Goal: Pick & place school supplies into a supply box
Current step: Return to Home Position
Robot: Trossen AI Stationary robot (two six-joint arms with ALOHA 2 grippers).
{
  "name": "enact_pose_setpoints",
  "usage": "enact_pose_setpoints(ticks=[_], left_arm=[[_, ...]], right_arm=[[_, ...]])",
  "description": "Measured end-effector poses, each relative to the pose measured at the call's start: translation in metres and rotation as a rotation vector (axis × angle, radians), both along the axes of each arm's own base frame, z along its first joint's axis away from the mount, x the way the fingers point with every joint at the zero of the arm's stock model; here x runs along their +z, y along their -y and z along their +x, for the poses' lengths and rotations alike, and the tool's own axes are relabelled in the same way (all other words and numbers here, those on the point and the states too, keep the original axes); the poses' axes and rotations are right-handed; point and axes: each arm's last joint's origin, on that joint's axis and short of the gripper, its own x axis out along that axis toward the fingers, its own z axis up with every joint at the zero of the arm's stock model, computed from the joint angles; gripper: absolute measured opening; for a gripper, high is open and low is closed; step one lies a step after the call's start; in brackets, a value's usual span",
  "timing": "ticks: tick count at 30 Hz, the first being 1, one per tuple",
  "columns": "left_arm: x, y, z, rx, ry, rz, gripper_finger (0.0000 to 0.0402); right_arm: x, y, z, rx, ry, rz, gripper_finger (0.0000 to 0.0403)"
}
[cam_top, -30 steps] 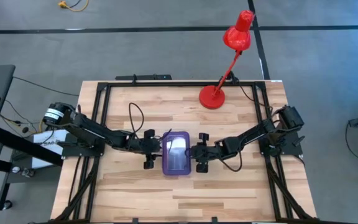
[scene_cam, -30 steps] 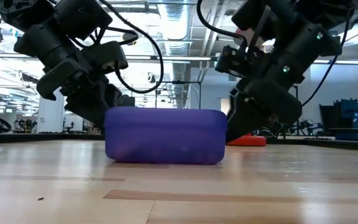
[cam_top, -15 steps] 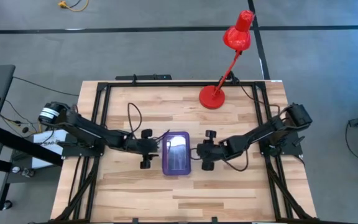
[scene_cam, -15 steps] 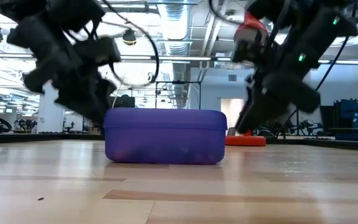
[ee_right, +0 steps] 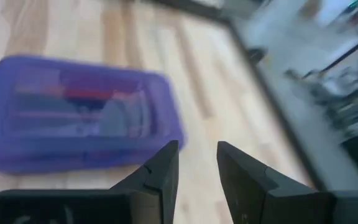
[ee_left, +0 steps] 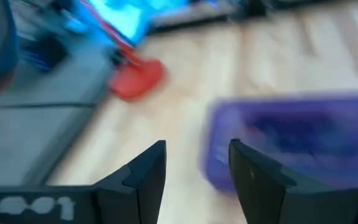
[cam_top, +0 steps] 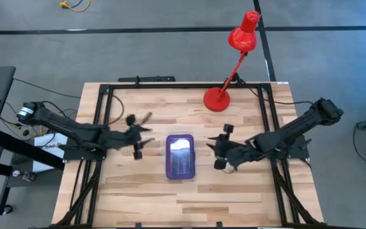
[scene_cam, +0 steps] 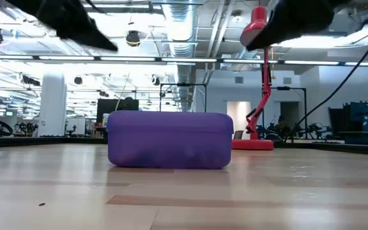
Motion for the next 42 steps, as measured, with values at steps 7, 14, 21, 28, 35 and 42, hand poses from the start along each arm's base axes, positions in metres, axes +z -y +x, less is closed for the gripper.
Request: enact_pose_setpoints(ticks=[7, 14, 21, 28, 35, 42], left_arm=[[0.024, -0.019, -0.043, 0.422, 0.21, 0.004, 0.0162], [0.024, -0.018, -0.066, 0.315, 0.17, -0.042, 0.0162], [0.03, -0.01, -0.071, 0.168, 0.165, 0.036, 0.0162], [0.035, -0.007, -0.075, 0.161, 0.207, 0.047, 0.0162], [0.038, -0.003, -0.085, 0.023, 0.247, 0.016, 0.0162], [0.004, -0.006, -0.094, -0.007, 0.348, 0.002, 0.0162]], right_arm=[[0.035, -0.001, -0.027, 0.074, 0.088, -0.083, 0.0107], [0.049, 0.004, -0.053, 0.115, 0.124, -0.073, 0.0107], [0.041, 0.026, -0.078, 0.185, 0.26, 0.05, 0.0107], [0.01, 0.035, -0.091, 0.277, 0.343, 0.116, 0.0107], [-0.001, 0.044, -0.103, 0.279, 0.41, 0.143, 0.0107], [0.0, 0.053, -0.111, 0.346, 0.49, 0.19, 0.0107]])
